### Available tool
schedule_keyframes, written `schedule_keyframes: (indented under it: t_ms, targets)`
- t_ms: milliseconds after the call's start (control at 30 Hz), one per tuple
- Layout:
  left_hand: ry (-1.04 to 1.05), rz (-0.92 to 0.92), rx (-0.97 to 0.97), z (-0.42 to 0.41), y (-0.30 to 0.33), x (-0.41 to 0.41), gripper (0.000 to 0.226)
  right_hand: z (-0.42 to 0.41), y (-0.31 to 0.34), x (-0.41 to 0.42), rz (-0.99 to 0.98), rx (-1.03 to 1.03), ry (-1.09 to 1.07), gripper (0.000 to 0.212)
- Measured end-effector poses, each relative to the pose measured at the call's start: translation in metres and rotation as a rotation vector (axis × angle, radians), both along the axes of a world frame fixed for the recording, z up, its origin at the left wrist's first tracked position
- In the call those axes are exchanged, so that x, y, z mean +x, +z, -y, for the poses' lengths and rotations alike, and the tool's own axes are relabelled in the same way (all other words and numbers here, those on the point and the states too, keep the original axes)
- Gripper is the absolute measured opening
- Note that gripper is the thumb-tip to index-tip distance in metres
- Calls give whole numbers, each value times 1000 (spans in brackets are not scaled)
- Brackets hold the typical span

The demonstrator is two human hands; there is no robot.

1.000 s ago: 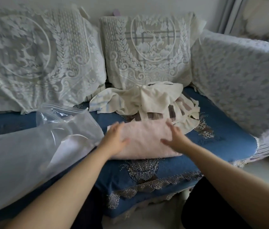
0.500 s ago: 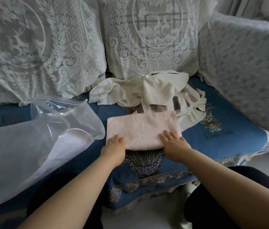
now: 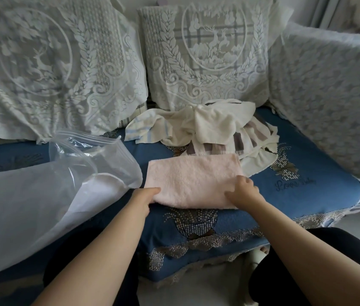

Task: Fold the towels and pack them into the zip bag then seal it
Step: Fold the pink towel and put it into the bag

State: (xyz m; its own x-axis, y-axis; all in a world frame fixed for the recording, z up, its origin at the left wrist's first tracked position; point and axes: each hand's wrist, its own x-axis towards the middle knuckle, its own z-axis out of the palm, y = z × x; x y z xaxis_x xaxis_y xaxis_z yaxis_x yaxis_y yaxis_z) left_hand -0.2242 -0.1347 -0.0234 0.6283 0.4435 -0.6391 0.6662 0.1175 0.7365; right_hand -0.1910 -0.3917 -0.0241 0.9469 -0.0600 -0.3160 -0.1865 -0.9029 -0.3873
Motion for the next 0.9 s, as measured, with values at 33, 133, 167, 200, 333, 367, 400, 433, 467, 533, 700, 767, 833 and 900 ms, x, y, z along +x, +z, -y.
schedule_keyframes:
  t_ms: [33,133,167,200,333,367,400,433,467,533,700,767,833,900]
  targets:
    - [19,1,2,2,1,1,55,2,-1,5,-40,36,-87,69]
    - [74,106,95,11,12,12,59,12,1,18,-124,282,-329,80]
    - [37,176,166,20,19,16,57,16,2,23,-145,388,-378,79]
    - [-51,248,241,32,27,20,54,17,5,26,-154,499,-419,75]
    - [-636,424,342,91,52,20,49,10,18,37,-166,860,-504,67]
    - [-778,415,334,103,53,17,48,6,22,39,-168,909,-487,69]
    - [-905,392,336,111,52,13,47,0,29,39,-170,941,-465,72]
    - [-1020,362,344,116,50,7,48,-7,33,38,-171,962,-441,74]
    - [-1119,325,351,118,47,2,50,-13,37,38,-172,933,-415,77]
    - [-1211,295,368,112,44,-8,52,-22,37,35,-202,724,-330,78]
    - [-601,767,945,31,80,-9,21,-33,37,41,-52,404,-253,37]
    - [-162,849,1321,-24,95,-4,24,-43,48,39,64,463,-198,28]
    - [95,618,1416,-73,102,-2,46,-58,60,32,206,521,-80,21]
    - [127,392,1303,-106,100,-3,71,-76,69,22,342,575,-1,20]
